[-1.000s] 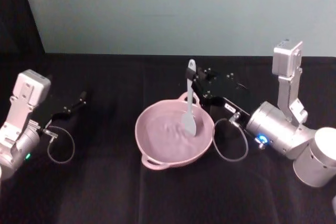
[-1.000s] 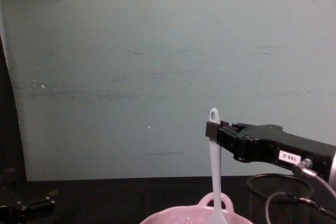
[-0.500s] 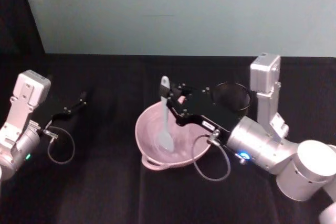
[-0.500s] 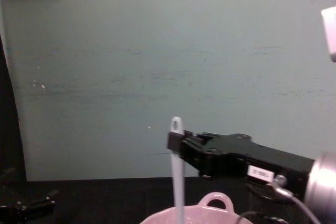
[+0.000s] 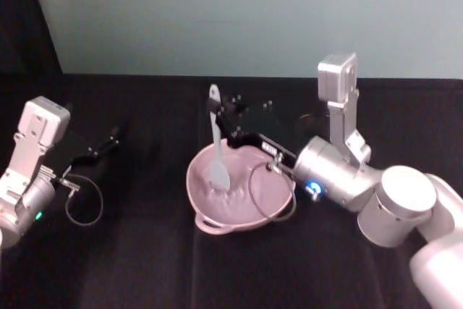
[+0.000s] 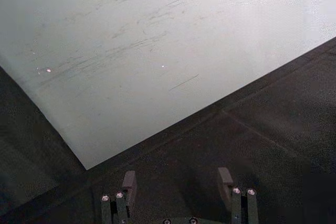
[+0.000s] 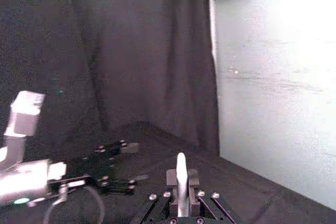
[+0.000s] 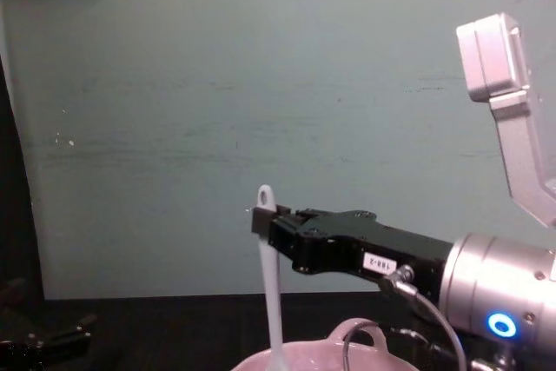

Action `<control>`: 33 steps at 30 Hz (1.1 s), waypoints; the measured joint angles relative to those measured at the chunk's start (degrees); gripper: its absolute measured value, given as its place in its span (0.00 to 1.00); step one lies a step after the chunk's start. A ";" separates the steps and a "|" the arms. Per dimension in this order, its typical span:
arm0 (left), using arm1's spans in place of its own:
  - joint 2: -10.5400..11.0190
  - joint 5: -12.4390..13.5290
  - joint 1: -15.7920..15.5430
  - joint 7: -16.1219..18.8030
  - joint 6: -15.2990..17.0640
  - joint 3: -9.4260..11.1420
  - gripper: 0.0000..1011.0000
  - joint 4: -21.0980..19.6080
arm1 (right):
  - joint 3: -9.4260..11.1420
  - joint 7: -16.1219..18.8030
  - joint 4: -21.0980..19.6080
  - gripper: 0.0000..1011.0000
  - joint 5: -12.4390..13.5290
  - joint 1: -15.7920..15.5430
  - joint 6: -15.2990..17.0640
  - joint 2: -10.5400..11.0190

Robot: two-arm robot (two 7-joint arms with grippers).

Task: Use the one hand to pick up the spoon and stir the clear water in the bowl.

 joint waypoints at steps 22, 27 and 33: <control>0.00 0.00 0.00 0.00 0.00 0.00 1.00 0.00 | 5.75 -2.17 -0.43 0.12 -0.56 -1.91 -1.00 3.00; 0.00 0.00 0.00 0.00 0.00 0.00 1.00 0.00 | 5.67 -1.55 -4.40 0.12 -0.26 -4.55 -0.40 4.35; 0.00 0.00 0.00 0.00 -0.01 0.00 1.00 0.00 | 4.09 -0.36 -8.56 0.12 -0.11 -7.10 0.08 5.36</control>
